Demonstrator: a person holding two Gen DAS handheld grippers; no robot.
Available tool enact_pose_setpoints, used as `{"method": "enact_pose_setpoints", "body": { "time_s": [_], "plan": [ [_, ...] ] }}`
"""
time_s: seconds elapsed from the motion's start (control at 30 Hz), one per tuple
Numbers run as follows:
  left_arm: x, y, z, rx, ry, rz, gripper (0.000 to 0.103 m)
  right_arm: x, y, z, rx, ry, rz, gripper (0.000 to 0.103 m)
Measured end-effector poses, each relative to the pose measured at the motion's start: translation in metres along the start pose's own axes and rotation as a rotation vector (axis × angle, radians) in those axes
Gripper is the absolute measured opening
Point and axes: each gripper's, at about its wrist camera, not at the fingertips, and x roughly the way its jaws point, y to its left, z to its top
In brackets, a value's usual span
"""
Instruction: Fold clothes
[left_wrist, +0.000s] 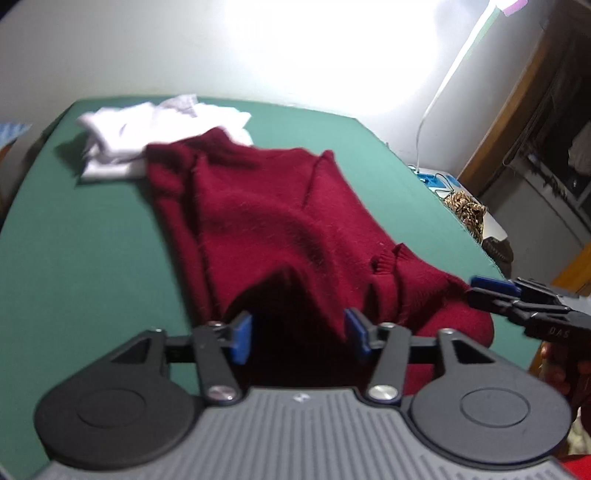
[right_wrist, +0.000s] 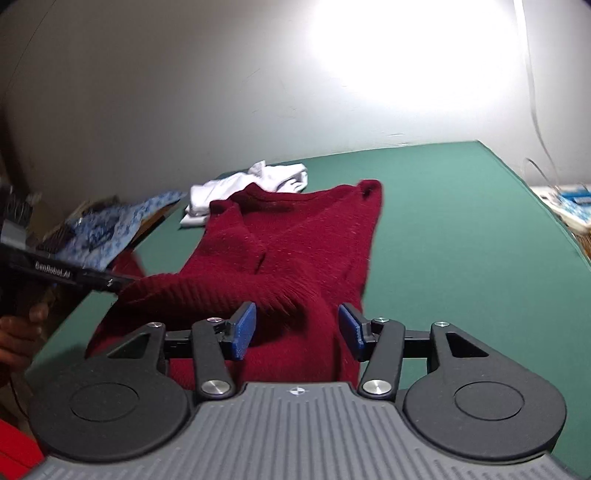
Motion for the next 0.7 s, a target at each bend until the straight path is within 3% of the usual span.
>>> {"method": "enact_pose_setpoints", "body": {
  "time_s": [0.07, 0.13, 0.17, 0.2, 0.27, 0.33, 0.4, 0.47, 0.5, 0.53, 0.57, 0.6, 0.7],
  "plan": [
    [0.008, -0.004, 0.009, -0.026, -0.005, 0.005, 0.087, 0.014, -0.003, 0.004, -0.02, 0.057, 0.001, 0.053],
    [0.009, -0.001, 0.015, -0.068, -0.01, 0.036, 0.089, 0.024, -0.009, 0.005, -0.013, 0.128, 0.021, 0.033],
    [0.001, 0.001, 0.014, -0.081, -0.027, 0.059, 0.088, 0.029, -0.012, 0.006, -0.009, 0.163, 0.031, 0.013],
    [-0.007, 0.003, 0.013, -0.094, -0.044, 0.082, 0.088, 0.023, -0.016, 0.004, 0.0, 0.166, 0.034, 0.012],
    [-0.023, 0.006, 0.009, -0.115, -0.072, 0.132, 0.09, 0.011, -0.029, 0.0, 0.051, 0.173, 0.052, 0.012],
    [-0.038, 0.004, -0.005, -0.111, -0.061, 0.188, 0.092, 0.004, -0.037, -0.006, 0.089, 0.209, 0.097, 0.02],
    [-0.042, 0.003, -0.023, -0.143, -0.02, 0.198, 0.093, -0.005, -0.037, -0.008, 0.036, 0.184, 0.103, 0.038],
    [-0.038, -0.003, -0.041, -0.193, 0.022, 0.199, 0.092, -0.011, -0.035, -0.001, -0.006, 0.096, 0.079, 0.046],
    [-0.034, -0.007, -0.05, -0.216, 0.039, 0.203, 0.09, -0.01, -0.036, 0.004, -0.008, 0.074, 0.097, 0.046],
    [-0.028, -0.012, -0.056, -0.232, 0.055, 0.209, 0.081, -0.004, -0.037, 0.009, -0.001, 0.069, 0.104, 0.046],
    [-0.022, -0.019, -0.061, -0.236, 0.071, 0.215, 0.062, 0.002, -0.036, 0.013, 0.005, 0.065, 0.111, 0.046],
    [-0.017, -0.025, -0.065, -0.232, 0.082, 0.226, 0.052, 0.011, -0.033, 0.015, -0.008, 0.073, 0.117, 0.042],
    [-0.016, -0.045, -0.076, -0.181, 0.084, 0.28, 0.037, 0.035, -0.025, 0.012, -0.067, 0.114, 0.116, 0.027]
  ]
}}
